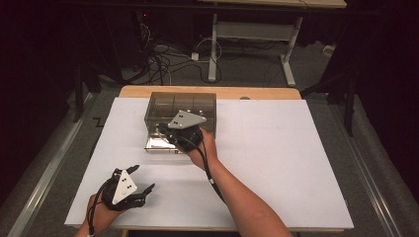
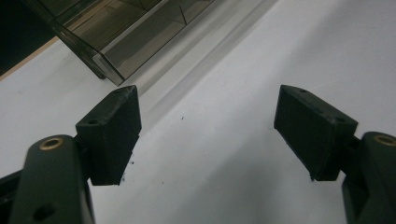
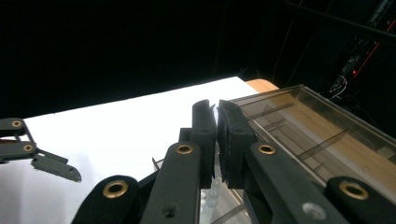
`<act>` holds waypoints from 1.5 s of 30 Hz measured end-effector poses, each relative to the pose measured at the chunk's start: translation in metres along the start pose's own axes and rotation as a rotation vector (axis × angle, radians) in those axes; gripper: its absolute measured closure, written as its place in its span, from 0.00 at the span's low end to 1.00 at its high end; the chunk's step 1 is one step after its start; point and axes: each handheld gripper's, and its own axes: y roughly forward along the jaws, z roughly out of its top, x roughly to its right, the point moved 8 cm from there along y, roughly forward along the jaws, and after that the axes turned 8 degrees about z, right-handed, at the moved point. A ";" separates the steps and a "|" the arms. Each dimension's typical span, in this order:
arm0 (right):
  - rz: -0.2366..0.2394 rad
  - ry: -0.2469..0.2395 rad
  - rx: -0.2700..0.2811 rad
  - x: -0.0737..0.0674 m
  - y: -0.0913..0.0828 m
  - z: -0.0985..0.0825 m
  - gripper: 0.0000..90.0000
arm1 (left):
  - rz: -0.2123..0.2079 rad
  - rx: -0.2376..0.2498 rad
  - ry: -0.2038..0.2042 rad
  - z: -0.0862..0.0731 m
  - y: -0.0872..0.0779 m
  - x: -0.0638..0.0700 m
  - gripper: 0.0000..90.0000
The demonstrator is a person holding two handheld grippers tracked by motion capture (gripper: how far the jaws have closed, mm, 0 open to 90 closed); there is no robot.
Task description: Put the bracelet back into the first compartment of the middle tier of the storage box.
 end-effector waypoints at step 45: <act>-0.010 0.016 -0.058 0.002 0.019 -0.017 0.92 | -0.019 -0.020 0.042 -0.002 0.004 0.006 0.25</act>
